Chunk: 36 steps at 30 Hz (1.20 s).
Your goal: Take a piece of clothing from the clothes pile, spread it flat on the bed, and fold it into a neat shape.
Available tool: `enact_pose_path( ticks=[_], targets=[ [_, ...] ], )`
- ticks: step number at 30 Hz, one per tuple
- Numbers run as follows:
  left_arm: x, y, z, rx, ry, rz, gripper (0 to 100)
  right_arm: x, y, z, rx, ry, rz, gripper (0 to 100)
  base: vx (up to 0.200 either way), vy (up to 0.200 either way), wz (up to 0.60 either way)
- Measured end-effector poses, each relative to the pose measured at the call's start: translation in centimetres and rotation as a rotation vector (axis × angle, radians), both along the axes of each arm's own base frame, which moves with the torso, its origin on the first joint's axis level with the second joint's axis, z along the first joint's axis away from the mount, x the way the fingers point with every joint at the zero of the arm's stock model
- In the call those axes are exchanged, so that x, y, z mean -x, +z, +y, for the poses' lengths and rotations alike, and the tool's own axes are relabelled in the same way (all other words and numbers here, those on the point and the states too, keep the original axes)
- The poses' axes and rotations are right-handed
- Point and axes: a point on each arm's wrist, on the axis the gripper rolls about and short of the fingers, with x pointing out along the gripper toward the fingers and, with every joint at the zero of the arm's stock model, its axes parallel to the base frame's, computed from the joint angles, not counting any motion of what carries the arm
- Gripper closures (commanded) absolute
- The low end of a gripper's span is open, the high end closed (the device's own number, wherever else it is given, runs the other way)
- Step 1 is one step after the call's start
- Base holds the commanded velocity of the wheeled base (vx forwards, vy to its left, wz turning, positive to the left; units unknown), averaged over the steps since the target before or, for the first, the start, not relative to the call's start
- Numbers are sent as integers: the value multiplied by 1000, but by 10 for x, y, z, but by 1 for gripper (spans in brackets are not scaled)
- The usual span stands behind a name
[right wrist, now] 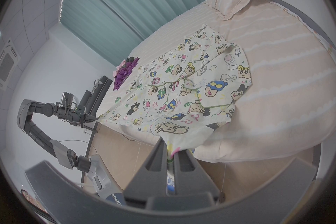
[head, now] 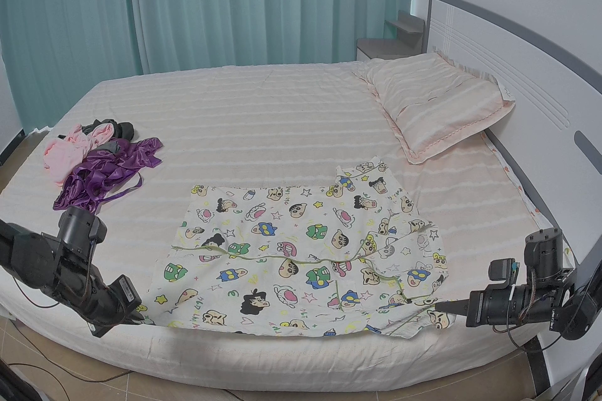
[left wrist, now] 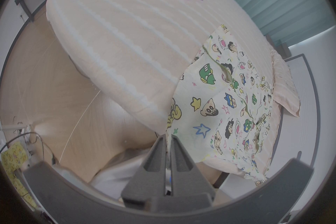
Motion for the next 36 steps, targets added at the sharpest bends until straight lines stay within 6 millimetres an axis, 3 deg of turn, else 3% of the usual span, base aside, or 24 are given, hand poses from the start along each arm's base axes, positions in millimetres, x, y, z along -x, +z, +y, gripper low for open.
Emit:
enact_pose_path(
  ticks=[6, 23, 30, 36],
  targets=[
    [-12, 5, 4, 15, -3, 8, 100, 1, 3, -1, -7, -16, 7, 100, 0, 0, 0],
    [-7, -26, 8, -35, -42, 141, 100, 35, 1, -9, 65, 49, 171, 100, 0, 0, 0],
    [-8, -30, 8, -35, -41, 147, 100, 35, 2, -8, 60, 58, 161, 100, 0, 0, 0],
    [-15, -27, 10, -26, -26, 105, 100, 20, 12, -5, 42, 49, 108, 100, 0, 0, 0]
  ],
)
